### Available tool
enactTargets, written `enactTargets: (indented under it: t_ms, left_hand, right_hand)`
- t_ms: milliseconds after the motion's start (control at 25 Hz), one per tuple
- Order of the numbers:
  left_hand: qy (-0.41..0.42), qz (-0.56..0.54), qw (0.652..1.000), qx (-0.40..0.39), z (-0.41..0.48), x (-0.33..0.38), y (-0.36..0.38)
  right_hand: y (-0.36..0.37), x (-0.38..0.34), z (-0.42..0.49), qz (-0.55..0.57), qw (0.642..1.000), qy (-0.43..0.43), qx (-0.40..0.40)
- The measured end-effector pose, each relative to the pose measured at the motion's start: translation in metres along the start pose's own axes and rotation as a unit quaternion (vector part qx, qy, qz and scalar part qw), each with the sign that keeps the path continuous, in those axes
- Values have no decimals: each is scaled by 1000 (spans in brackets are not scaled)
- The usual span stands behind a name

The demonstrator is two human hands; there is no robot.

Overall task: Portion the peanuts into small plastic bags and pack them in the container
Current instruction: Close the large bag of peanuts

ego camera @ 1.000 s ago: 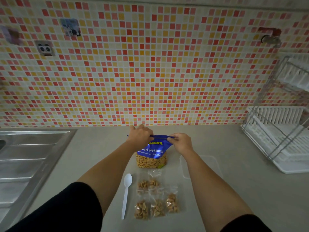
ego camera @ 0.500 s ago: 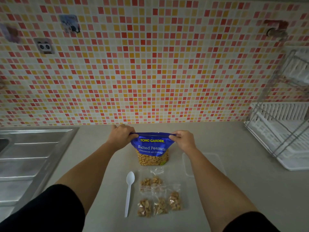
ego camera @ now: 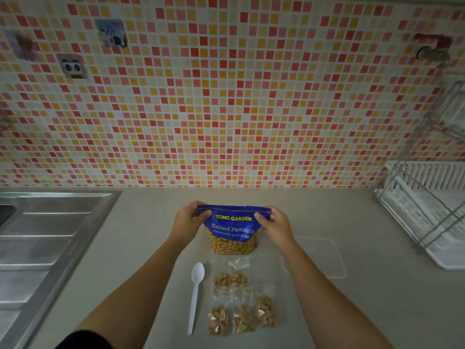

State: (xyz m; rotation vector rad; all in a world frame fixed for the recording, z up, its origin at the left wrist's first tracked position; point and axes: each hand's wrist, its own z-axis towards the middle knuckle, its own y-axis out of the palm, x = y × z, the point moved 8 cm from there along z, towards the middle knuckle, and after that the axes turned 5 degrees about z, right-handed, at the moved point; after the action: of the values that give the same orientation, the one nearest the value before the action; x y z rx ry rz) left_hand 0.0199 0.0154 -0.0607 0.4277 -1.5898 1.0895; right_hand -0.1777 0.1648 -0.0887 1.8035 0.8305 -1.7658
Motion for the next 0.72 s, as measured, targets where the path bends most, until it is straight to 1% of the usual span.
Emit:
enactTargets:
  t_ms: [80,160,320,440,720]
  left_hand:
    - [-19,-30,999,-4,8,-7,1]
    - [-46,-48,998,-13,16,-9,3]
    - [-78,-105,991,6,44,1,1]
    - [-94,-125,988,4,75,8,0]
    - [-101,-81,990,48,159,4,3]
  right_hand:
    - [-2,7,4,35,999,29,19]
    - [-2,7,11,45,998,41,29]
    - [1,-13,41,53,998,28,14]
    - [4,-26,75,54,998,26,15]
    - [18,-25,154,31,998,21,57]
